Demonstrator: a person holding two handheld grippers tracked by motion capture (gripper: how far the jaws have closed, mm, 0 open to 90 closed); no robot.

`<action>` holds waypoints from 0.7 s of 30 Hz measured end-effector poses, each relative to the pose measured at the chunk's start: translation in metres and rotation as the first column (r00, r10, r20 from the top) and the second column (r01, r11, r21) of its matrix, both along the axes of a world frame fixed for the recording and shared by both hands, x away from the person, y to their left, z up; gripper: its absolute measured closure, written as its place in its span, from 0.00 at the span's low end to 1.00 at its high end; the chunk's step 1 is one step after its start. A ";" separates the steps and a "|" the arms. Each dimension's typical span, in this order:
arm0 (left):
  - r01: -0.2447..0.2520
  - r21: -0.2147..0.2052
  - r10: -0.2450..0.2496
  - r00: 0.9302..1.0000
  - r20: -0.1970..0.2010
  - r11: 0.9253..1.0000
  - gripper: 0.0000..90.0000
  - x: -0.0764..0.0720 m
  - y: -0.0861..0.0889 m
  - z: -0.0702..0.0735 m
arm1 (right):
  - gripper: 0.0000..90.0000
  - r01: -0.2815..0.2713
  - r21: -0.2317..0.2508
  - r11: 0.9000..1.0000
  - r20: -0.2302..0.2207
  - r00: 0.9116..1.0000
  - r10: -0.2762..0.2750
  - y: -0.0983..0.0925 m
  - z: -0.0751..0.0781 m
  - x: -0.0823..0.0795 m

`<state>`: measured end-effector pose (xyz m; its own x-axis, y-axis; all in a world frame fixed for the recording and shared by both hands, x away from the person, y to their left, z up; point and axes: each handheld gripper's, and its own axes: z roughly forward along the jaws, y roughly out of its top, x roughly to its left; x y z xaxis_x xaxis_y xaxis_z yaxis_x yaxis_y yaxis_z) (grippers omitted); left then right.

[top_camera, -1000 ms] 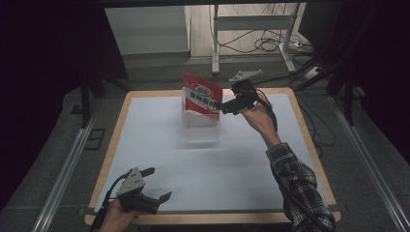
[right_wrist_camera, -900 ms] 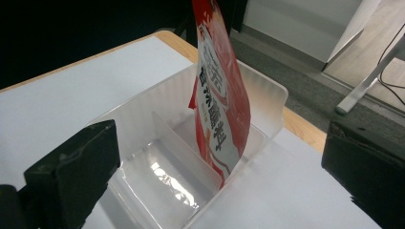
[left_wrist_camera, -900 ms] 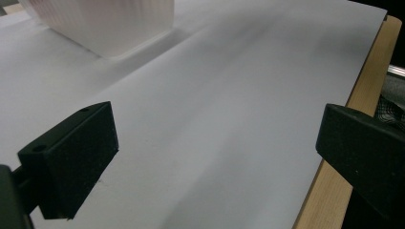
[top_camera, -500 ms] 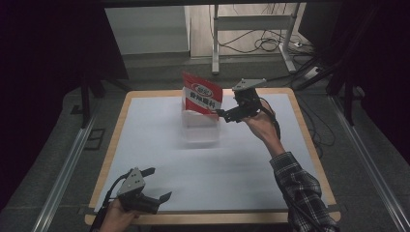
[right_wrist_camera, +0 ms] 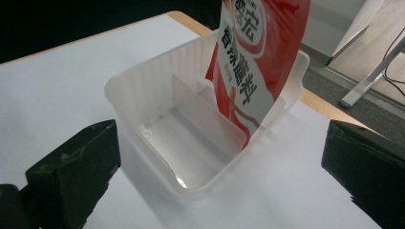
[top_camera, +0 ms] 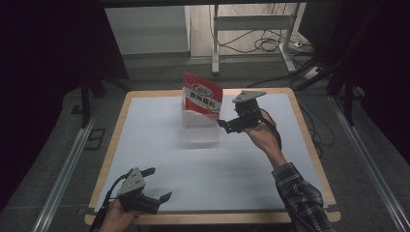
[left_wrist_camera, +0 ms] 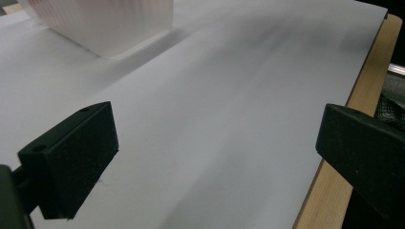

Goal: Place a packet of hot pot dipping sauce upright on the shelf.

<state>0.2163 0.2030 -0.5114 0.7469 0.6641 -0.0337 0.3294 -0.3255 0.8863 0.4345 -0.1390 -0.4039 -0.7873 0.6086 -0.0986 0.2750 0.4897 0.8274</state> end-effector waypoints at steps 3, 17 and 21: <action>0.002 0.006 -0.002 1.000 0.001 1.000 0.00 0.000 0.000 0.000 | 0.00 -0.003 0.004 1.000 -0.004 1.000 0.003 -0.001 -0.003 -0.004; 0.002 0.005 -0.002 1.000 0.000 1.000 0.01 0.000 -0.001 0.000 | 0.00 -0.004 0.011 1.000 -0.006 1.000 0.004 -0.013 -0.021 -0.018; 0.002 0.005 -0.002 1.000 0.001 1.000 0.01 0.000 -0.001 0.000 | 0.00 -0.002 0.013 1.000 -0.005 1.000 0.002 -0.018 -0.026 -0.021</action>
